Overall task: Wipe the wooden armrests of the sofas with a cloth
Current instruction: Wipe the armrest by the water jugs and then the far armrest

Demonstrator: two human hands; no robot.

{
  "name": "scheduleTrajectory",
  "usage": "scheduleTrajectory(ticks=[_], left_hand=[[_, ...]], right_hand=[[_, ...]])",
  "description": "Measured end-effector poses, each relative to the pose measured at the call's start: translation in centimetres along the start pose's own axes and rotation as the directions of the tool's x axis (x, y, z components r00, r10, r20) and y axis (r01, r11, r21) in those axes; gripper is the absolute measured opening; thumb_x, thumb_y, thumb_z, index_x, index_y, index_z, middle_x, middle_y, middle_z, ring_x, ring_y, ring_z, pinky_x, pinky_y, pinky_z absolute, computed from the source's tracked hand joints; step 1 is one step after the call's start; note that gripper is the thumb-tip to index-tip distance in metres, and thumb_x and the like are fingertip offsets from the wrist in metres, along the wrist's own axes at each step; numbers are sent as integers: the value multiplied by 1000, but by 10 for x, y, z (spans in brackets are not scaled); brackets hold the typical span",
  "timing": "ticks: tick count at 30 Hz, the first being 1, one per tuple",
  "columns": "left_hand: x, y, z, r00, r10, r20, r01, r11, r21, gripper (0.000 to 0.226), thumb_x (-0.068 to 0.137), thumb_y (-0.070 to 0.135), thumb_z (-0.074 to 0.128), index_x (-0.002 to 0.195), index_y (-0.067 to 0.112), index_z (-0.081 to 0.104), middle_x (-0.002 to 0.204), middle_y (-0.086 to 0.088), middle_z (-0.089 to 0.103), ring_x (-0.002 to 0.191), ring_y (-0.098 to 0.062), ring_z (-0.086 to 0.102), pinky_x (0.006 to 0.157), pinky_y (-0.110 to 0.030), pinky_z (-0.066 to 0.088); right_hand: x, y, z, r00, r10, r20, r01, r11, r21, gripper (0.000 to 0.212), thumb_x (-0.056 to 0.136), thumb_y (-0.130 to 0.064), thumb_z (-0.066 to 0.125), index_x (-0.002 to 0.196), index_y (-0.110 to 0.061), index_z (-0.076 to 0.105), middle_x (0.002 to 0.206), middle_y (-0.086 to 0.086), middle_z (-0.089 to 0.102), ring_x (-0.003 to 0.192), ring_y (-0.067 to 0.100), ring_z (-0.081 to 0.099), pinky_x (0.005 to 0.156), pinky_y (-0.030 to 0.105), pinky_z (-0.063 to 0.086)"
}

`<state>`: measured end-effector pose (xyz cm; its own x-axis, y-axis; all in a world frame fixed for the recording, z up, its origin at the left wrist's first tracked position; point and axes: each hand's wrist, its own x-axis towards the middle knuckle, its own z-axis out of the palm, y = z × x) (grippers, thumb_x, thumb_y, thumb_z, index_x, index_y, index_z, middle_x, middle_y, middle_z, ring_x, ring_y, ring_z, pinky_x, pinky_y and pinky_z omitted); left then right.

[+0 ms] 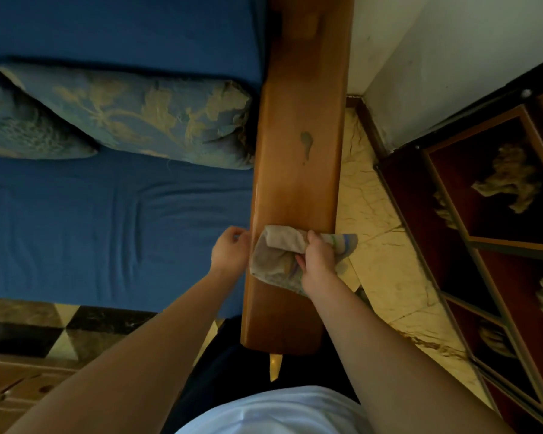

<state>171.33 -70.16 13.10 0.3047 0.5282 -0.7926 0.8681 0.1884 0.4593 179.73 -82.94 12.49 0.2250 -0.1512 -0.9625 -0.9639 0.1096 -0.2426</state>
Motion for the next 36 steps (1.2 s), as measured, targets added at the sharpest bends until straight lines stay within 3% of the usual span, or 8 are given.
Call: scheduleTrajectory(ticks=[3, 8, 11, 14, 18, 24, 31, 36], left_hand=[[19, 36, -3, 988, 151, 27, -154, 977, 150, 17, 99, 30, 47, 102, 31, 64, 83, 10, 65, 64, -2, 61, 46, -14, 42], [54, 81, 2, 972, 223, 71, -234, 922, 307, 31, 99, 28, 52, 128, 21, 60, 108, -3, 65, 89, -18, 63, 65, -28, 46], [74, 102, 5, 979, 199, 51, -205, 928, 311, 35, 100, 30, 52, 133, 22, 57, 127, -6, 62, 102, -20, 62, 66, -29, 49], [89, 118, 10, 954, 299, 35, -286, 865, 411, 43, 102, 26, 47, 145, 26, 51, 129, -8, 65, 105, -23, 65, 79, -40, 58], [119, 133, 20, 911, 410, 55, -384, 790, 478, 64, 96, 26, 58, 155, 28, 34, 152, -9, 44, 126, -29, 54, 89, -39, 52], [137, 128, 16, 917, 387, 101, -394, 830, 396, 86, 89, 24, 72, 158, 34, 22, 133, -9, 50, 112, -22, 58, 88, -34, 51], [94, 116, 14, 921, 375, 110, -383, 810, 444, 58, 99, 10, 48, 154, 26, 39, 116, -10, 51, 95, -26, 60, 77, -34, 51], [30, 48, 1, 939, 211, 273, -319, 831, 456, 56, 97, 7, 48, 152, 16, 42, 131, -15, 56, 115, -31, 58, 93, -36, 48]], right_hand=[[7, -24, 24, 998, -47, -40, 48, 999, 20, 53, 105, -32, 50, 153, -12, 38, 148, 11, 51, 129, 31, 54, 105, 38, 47], [26, -55, 50, 986, -83, -145, 80, 996, -27, 52, 103, -31, 50, 149, -8, 45, 145, 13, 55, 128, 33, 55, 111, 47, 45], [36, -71, 64, 948, -171, -269, 118, 972, -204, 53, 103, -28, 47, 150, -4, 41, 148, 17, 51, 132, 37, 51, 112, 49, 41], [35, -81, 76, 821, -437, -367, 241, 849, -471, 51, 103, -29, 47, 145, 1, 45, 144, 21, 52, 133, 40, 48, 114, 48, 36], [41, -110, 93, 611, -778, -146, 473, 508, -720, 37, 102, -27, 53, 125, 0, 60, 124, 18, 63, 120, 33, 56, 103, 38, 40], [64, -178, 125, 506, -829, 237, 571, 116, -813, 42, 98, -37, 55, 126, -6, 57, 123, 17, 61, 122, 34, 52, 100, 43, 41], [62, -195, 125, 567, -579, 585, 615, -175, -769, 47, 95, -38, 56, 137, -17, 50, 131, 15, 56, 125, 39, 47, 101, 47, 40], [38, -128, 97, 622, -283, 731, 626, -382, -680, 38, 92, -33, 60, 129, -20, 56, 134, 13, 54, 129, 38, 44, 102, 53, 43]])
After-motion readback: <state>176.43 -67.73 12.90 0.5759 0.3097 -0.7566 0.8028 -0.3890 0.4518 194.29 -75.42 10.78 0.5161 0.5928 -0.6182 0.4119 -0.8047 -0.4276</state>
